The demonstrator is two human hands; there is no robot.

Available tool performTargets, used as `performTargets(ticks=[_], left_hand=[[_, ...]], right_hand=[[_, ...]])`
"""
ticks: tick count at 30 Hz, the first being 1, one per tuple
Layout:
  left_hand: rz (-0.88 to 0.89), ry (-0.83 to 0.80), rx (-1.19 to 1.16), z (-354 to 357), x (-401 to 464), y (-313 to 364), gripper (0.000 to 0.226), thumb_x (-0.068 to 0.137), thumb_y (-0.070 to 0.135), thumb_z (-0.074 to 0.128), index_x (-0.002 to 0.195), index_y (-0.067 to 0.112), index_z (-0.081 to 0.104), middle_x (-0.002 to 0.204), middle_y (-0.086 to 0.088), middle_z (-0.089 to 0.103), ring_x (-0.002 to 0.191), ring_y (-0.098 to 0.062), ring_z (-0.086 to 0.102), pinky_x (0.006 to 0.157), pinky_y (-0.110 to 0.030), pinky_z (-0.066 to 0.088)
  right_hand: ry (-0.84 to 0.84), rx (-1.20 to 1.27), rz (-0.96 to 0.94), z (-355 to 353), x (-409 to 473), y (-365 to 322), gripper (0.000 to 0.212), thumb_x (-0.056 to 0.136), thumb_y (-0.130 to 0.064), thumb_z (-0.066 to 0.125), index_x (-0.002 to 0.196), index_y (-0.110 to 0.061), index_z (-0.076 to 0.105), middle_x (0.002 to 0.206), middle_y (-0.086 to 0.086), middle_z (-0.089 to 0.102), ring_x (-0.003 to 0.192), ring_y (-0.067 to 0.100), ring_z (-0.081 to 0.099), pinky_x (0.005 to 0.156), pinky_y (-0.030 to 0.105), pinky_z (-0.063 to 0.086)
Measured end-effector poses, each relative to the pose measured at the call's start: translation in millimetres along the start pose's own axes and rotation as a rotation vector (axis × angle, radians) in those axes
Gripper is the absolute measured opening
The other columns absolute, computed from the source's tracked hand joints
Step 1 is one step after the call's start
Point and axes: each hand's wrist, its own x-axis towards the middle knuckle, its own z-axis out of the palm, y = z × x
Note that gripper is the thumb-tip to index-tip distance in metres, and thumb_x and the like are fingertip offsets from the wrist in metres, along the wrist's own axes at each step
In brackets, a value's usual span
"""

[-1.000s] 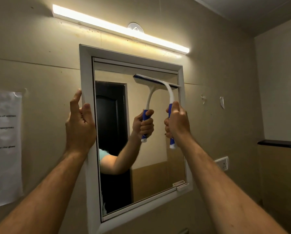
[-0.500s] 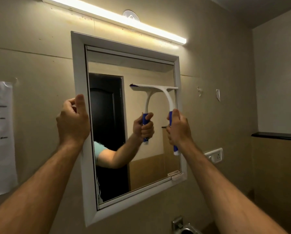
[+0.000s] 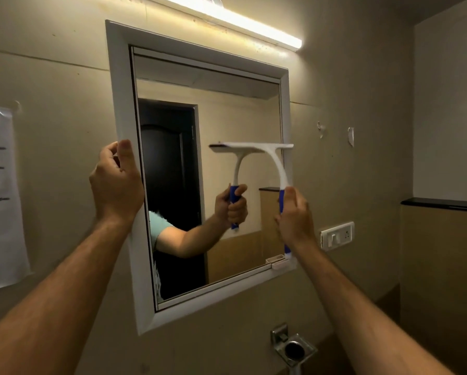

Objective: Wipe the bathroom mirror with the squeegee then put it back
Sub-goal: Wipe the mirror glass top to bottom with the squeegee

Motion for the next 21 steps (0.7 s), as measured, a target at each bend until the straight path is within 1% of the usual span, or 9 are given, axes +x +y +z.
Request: performTargets(ticks=[3,5,7,9,11,13,16,19,21], left_hand=[[0.01,0.01,-0.002,0,1,-3,0.051,0.103,0.046,0.03,0.126,0.006,0.053,0.107,-0.014,0.064,0.088,-0.013,0.049,0.07,-0.022,0.032],[0.011,0.011,-0.005,0,1,-5,0.051,0.103,0.046,0.03,0.125,0.007,0.053,0.103,-0.011,0.063,0.088,-0.014,0.05,0.071,-0.025,0.034],[0.01,0.012,-0.004,0,0,-5,0.05,0.103,0.046,0.029,0.124,0.008,0.054,0.098,-0.006,0.059,0.087,-0.015,0.051,0.07,-0.026,0.034],[0.005,0.01,-0.005,1,0,-5,0.049,0.104,0.044,0.029,0.124,0.007,0.054,0.095,-0.004,0.057,0.087,-0.014,0.05,0.069,-0.025,0.033],[0.006,0.011,-0.006,1,-1,-4,0.049,0.104,0.043,0.03,0.125,0.007,0.053,0.097,-0.006,0.059,0.087,-0.014,0.05,0.069,-0.023,0.033],[0.011,0.014,-0.013,0,-1,-4,0.048,0.104,0.043,0.03,0.125,0.007,0.054,0.102,-0.011,0.062,0.087,-0.014,0.051,0.07,-0.024,0.034],[0.01,0.003,-0.012,-1,-1,-3,0.048,0.104,0.043,0.03,0.125,0.007,0.053,0.105,-0.014,0.063,0.088,-0.014,0.05,0.07,-0.024,0.034],[0.018,-0.006,-0.002,-2,-2,-1,0.048,0.104,0.042,0.029,0.126,0.006,0.053,0.108,-0.016,0.063,0.088,-0.013,0.049,0.071,-0.023,0.033],[0.019,-0.006,0.0,-3,-3,1,0.047,0.104,0.04,0.03,0.126,0.005,0.053,0.11,-0.018,0.063,0.088,-0.013,0.047,0.07,-0.021,0.031]], right_hand=[[-0.027,0.008,0.033,0,4,6,0.034,0.101,-0.047,0.024,0.088,-0.026,0.047,0.065,0.003,0.043,0.052,0.013,0.041,0.048,0.026,0.036],[-0.025,0.0,0.024,0,-7,23,0.035,0.101,-0.046,0.025,0.086,-0.025,0.048,0.067,0.004,0.042,0.055,0.016,0.041,0.051,0.029,0.037],[-0.026,-0.03,0.009,-2,-21,44,0.036,0.101,-0.045,0.026,0.084,-0.023,0.048,0.069,0.007,0.042,0.057,0.019,0.041,0.053,0.033,0.037],[-0.049,-0.049,0.013,-5,-32,55,0.033,0.102,-0.044,0.027,0.086,-0.024,0.049,0.071,0.009,0.043,0.056,0.018,0.043,0.051,0.031,0.039],[-0.054,-0.048,0.009,-7,-33,52,0.032,0.102,-0.043,0.027,0.089,-0.024,0.05,0.07,0.007,0.044,0.056,0.016,0.044,0.05,0.03,0.04],[-0.042,-0.039,-0.014,-6,-24,40,0.032,0.102,-0.042,0.027,0.088,-0.024,0.05,0.069,0.005,0.044,0.057,0.016,0.044,0.053,0.031,0.04],[-0.034,-0.046,-0.012,-1,-9,26,0.032,0.101,-0.045,0.026,0.088,-0.027,0.048,0.07,0.004,0.044,0.058,0.015,0.045,0.053,0.03,0.04],[-0.051,-0.042,0.034,1,-16,39,0.031,0.1,-0.049,0.026,0.09,-0.03,0.048,0.073,0.005,0.045,0.061,0.017,0.045,0.054,0.031,0.04],[-0.061,-0.064,0.037,-1,-34,61,0.034,0.1,-0.049,0.025,0.092,-0.027,0.05,0.072,0.007,0.046,0.059,0.018,0.047,0.052,0.031,0.042]])
